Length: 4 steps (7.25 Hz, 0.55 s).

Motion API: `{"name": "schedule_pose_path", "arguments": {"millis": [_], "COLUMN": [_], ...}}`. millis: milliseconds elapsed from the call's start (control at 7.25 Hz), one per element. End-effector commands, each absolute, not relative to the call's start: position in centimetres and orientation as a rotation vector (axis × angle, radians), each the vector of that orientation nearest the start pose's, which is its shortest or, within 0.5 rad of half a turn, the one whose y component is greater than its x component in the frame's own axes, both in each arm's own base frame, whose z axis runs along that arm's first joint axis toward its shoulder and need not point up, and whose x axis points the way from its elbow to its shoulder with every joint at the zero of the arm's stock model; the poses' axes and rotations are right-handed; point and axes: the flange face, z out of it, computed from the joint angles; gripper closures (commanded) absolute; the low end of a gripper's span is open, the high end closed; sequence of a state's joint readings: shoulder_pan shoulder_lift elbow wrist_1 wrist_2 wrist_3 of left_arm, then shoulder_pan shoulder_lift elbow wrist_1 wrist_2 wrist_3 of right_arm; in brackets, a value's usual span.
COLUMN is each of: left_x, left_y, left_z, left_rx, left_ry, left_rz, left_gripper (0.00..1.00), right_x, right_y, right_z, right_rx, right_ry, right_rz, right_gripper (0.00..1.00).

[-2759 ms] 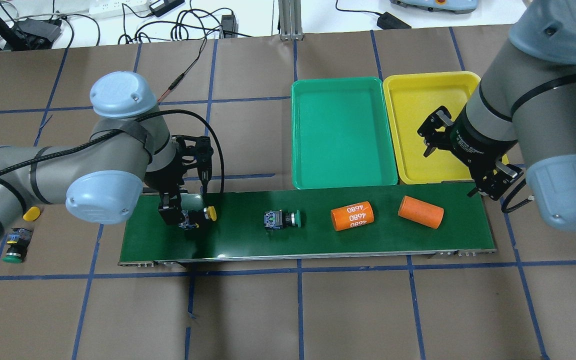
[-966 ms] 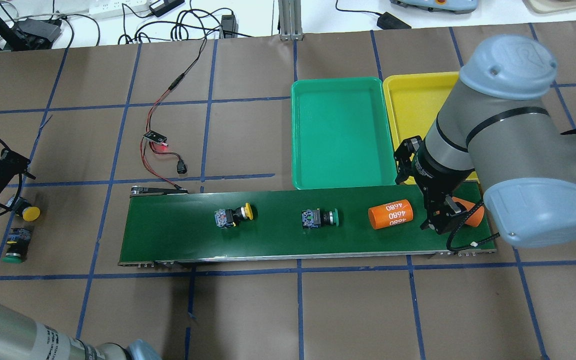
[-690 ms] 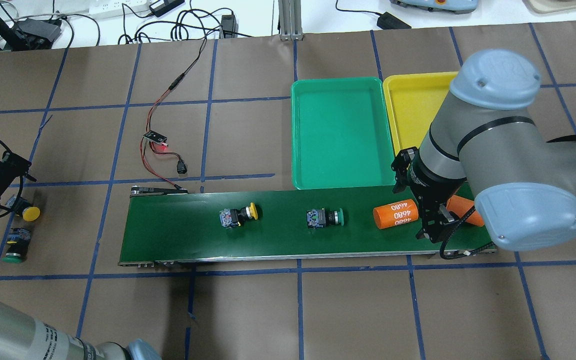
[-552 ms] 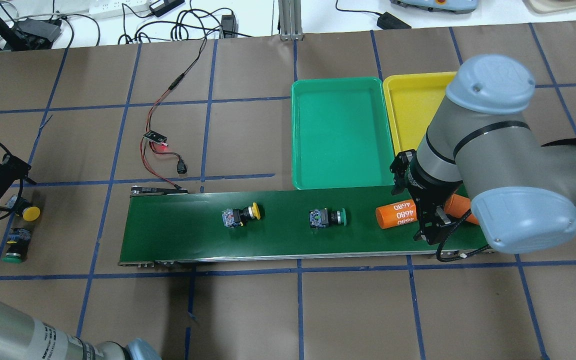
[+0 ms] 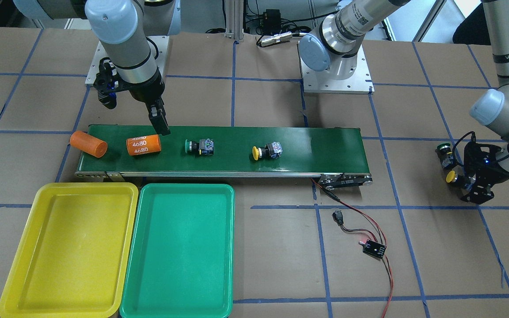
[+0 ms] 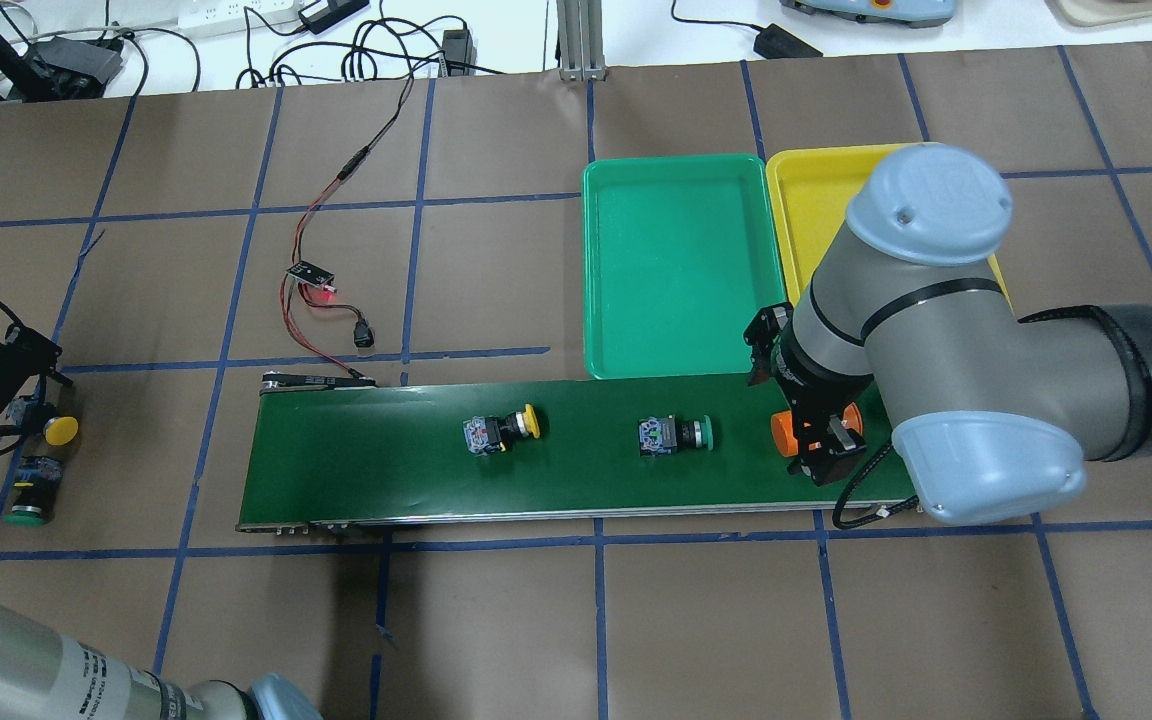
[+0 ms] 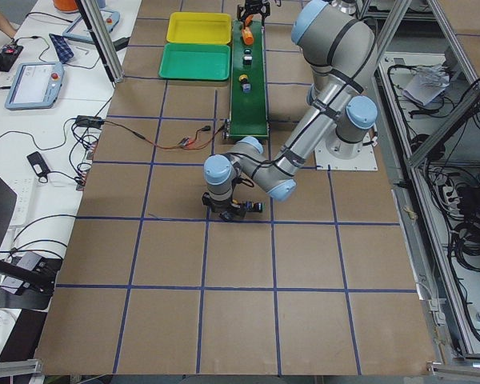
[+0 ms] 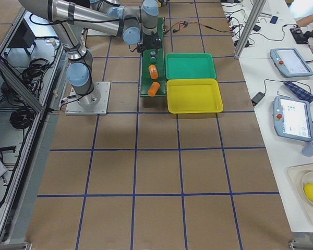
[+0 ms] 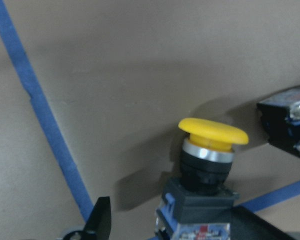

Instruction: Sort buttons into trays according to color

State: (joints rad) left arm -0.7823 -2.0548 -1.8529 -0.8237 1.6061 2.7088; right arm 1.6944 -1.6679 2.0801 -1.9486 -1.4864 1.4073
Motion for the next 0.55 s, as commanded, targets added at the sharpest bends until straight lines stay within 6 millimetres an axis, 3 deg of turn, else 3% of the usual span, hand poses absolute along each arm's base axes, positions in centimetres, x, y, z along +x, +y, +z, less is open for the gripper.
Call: {"name": "schedule_pose_path", "arguments": {"millis": [0,414], "left_x": [32.6,33.1], "left_y": [-49.2,-49.1], "left_z": [16.3,16.7], "left_rx": [-2.536,-2.537], "left_ry": [-1.806,-1.821], "left_rz": [-0.05,-0.048], "left_gripper": [0.17,0.69], "right_x": [19.8,20.4], "right_y": [-40.0,-40.3], "right_z": [31.0,29.2], "right_rx": [1.88,1.909], "right_ry": [2.471,2.466], "right_rz": [0.136,0.168], "right_gripper": [0.0,0.0]}}
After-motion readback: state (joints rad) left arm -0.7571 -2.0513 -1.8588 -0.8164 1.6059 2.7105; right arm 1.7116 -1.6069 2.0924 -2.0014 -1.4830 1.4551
